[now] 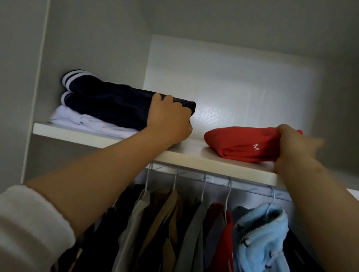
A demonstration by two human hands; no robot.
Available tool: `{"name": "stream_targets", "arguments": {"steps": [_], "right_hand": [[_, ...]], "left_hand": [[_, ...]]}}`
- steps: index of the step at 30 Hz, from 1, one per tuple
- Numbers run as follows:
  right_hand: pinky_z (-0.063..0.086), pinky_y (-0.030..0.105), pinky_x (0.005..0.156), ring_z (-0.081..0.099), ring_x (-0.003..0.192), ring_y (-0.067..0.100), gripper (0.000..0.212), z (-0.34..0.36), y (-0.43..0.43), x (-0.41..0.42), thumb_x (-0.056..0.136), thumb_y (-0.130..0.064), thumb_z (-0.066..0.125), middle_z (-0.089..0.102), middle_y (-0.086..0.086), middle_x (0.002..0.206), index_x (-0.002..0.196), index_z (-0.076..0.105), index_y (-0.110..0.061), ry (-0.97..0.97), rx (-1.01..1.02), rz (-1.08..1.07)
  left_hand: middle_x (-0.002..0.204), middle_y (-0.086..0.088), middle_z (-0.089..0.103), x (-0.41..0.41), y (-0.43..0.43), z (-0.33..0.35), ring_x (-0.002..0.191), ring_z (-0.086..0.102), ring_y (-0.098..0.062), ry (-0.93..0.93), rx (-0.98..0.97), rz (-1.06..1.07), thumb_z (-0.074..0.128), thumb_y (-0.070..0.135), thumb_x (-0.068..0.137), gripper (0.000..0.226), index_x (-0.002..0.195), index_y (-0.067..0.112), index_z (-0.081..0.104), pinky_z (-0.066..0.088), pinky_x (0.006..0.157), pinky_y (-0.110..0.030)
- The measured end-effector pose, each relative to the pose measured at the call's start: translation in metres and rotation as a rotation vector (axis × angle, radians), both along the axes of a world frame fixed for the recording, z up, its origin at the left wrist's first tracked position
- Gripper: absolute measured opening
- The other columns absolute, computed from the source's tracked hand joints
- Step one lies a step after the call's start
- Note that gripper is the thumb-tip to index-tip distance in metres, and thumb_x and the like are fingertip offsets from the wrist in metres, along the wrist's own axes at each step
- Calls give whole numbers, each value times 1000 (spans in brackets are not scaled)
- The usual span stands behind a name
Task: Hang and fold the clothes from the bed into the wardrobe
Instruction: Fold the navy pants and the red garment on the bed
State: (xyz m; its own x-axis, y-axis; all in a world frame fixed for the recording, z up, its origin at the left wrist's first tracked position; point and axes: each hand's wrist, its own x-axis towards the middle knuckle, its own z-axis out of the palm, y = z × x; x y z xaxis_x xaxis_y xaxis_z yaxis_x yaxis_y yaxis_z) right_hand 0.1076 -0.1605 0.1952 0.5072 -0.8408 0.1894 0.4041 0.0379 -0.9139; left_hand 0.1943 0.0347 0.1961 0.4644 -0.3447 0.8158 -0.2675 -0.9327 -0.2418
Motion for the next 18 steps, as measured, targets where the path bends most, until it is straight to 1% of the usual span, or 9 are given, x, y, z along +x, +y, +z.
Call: {"name": "stream_targets", "arguments": {"steps": [1,3,5,6,10,12,14,16,18], "right_hand": [[40,50,99,41,128,31,78,-1,-1,0,78,-21,64,30,7,148,145,22,-24,61,-207,-224],[19,51,109,21,139,34,77,-3,0,-1,79,-22,63,13,6,156,145,24,-30,233,-762,-541],[7,54,111,11,142,32,59,-4,-2,1,85,-28,56,15,5,156,140,36,-32,436,-1235,-614],[6,54,111,13,142,32,48,-4,-4,3,90,-33,50,22,5,155,137,41,-31,566,-1354,-541],[30,39,103,47,117,31,42,0,-13,4,98,-41,32,54,13,129,120,59,-17,863,-1240,27],[33,44,105,51,108,30,44,7,-21,2,95,-53,33,58,10,119,106,62,-22,947,-1258,4],[30,47,106,52,101,29,44,17,-31,2,91,-58,37,61,8,108,99,63,-24,944,-1305,-190],[24,45,106,45,115,32,44,21,-37,5,92,-57,37,58,10,121,120,58,-29,872,-1328,-338],[16,44,112,26,137,31,54,19,-37,14,92,-58,35,35,9,148,141,36,-34,840,-1316,-108]], "left_hand": [[75,3,42,-1,1,-1,96,46,-20,3,-6,4,36,37,95,28,95,21,59,21,78,-34],[73,3,40,-2,3,-2,94,45,-20,8,-15,6,36,37,95,28,95,21,59,20,77,-34],[74,3,41,-2,3,-3,94,44,-20,16,-22,-3,37,38,94,29,95,21,60,22,79,-34],[74,3,42,-3,3,-3,91,43,-19,17,-27,-11,37,38,94,29,94,21,60,22,78,-33],[65,5,37,-1,4,-5,81,34,-17,8,-63,-13,37,37,94,28,85,21,58,21,76,-33],[61,5,34,-2,4,-5,80,35,-16,11,-81,-14,36,36,94,28,79,20,54,21,76,-32],[61,5,34,-3,4,-5,80,35,-16,17,-87,-24,36,35,94,28,77,20,52,21,76,-31],[69,4,46,-5,3,-3,83,40,-18,27,-120,-70,38,33,94,26,84,19,58,24,79,-32],[94,1,62,-7,5,-5,97,50,-21,-65,-196,-111,42,28,91,25,96,17,63,29,88,-33]]}}
